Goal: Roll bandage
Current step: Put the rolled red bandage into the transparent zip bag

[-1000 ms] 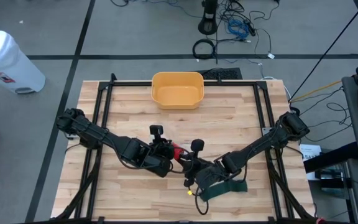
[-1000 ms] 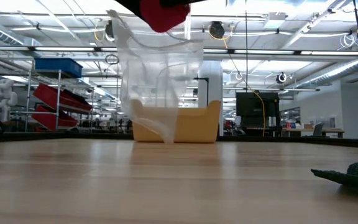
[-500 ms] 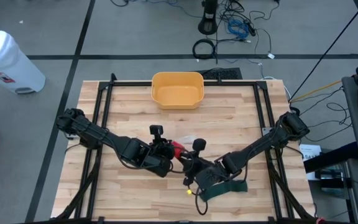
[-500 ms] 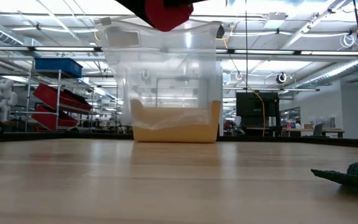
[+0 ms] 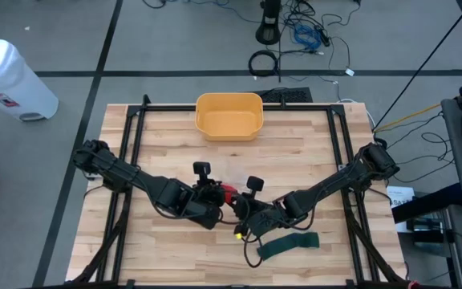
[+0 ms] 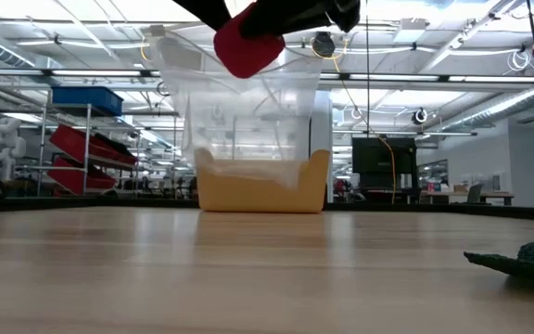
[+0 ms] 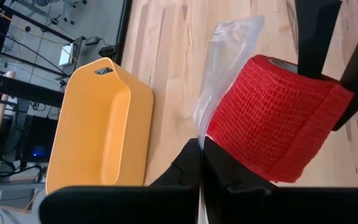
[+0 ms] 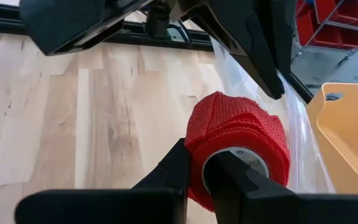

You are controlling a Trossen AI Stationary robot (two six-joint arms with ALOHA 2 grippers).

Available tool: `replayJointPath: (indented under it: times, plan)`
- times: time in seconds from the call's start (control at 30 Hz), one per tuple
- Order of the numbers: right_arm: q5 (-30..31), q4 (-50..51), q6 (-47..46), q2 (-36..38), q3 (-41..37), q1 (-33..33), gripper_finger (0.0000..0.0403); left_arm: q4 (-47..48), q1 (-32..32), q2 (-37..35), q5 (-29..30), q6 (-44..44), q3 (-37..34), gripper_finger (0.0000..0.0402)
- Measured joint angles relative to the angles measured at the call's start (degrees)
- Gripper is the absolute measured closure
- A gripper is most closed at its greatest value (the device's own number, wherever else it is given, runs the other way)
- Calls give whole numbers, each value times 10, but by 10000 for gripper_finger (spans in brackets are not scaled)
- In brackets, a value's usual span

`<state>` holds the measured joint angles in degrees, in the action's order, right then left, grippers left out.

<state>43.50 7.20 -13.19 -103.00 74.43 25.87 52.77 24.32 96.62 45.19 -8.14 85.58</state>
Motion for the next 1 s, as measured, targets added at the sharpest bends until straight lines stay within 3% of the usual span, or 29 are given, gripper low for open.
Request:
replayJointPath:
  times: [0.37,1.0]
  plan:
    - [-1,-31,-1,0,0,0,367,-1,11,0,0,12,0,400]
    - [20,-4,-133,3,0,-15,367,-28,52,-12,10,57,0,400]
